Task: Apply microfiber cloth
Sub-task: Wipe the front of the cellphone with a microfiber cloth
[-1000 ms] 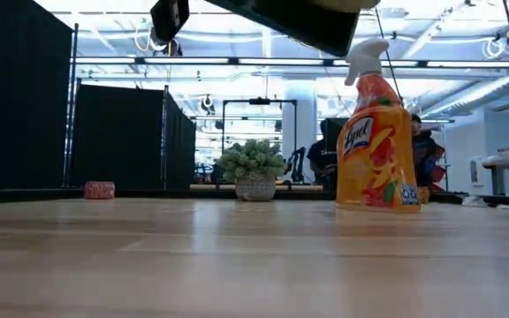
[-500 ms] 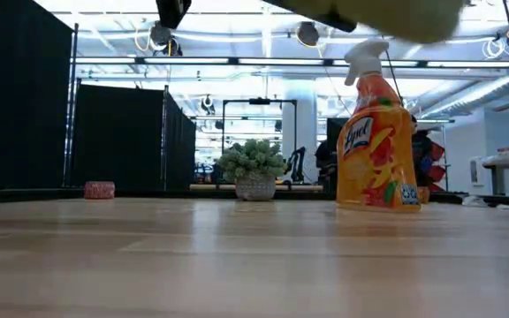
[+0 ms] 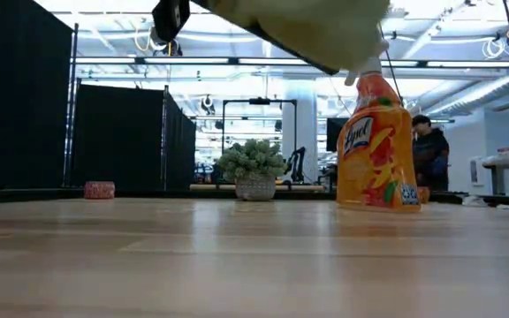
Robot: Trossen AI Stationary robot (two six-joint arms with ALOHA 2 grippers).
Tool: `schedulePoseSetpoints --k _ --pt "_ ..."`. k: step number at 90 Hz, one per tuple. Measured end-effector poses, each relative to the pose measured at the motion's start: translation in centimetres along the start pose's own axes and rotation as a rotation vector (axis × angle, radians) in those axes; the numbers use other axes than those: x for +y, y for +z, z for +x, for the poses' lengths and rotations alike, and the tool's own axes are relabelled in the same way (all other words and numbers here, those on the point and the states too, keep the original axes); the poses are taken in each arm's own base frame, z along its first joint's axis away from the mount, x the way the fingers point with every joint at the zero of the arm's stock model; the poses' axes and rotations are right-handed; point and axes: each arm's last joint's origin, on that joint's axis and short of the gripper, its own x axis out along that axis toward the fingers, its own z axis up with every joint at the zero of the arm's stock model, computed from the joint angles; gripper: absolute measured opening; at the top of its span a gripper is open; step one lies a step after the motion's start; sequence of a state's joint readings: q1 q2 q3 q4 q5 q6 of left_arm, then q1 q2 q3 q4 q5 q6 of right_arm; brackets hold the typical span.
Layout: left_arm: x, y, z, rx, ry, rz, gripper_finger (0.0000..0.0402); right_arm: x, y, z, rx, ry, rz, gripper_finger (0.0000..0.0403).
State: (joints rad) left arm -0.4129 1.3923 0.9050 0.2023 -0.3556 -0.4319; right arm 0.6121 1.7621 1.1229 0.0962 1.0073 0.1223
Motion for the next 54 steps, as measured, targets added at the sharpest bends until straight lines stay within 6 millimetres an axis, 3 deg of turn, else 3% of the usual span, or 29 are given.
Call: schedulePoseSetpoints --k 18,41,47,54 --pt "-0.4 0.4 -0.2 -0.021 -0.022 -0.008 0.0009 -0.9 -0.1 -3.9 0.038 -0.048 -0.018 0.0004" --pt "-0.4 0.3 -0.3 -0.003 -0.029 -0.002 0.0009 -1.5 -0.9 -6.6 0.081 -0.03 0.021 0.0004" --pt "-0.5 0.2 -0.3 0.002 -0.036 -0.001 0.0009 -1.6 0.2 -7.1 0.055 -0.021 0.024 0.0004" --pt "-0.3 0.1 -0.2 0.016 -0.029 0.004 0.0009 -1.8 3.0 -7.5 -0.017 -0.036 0.065 0.0004"
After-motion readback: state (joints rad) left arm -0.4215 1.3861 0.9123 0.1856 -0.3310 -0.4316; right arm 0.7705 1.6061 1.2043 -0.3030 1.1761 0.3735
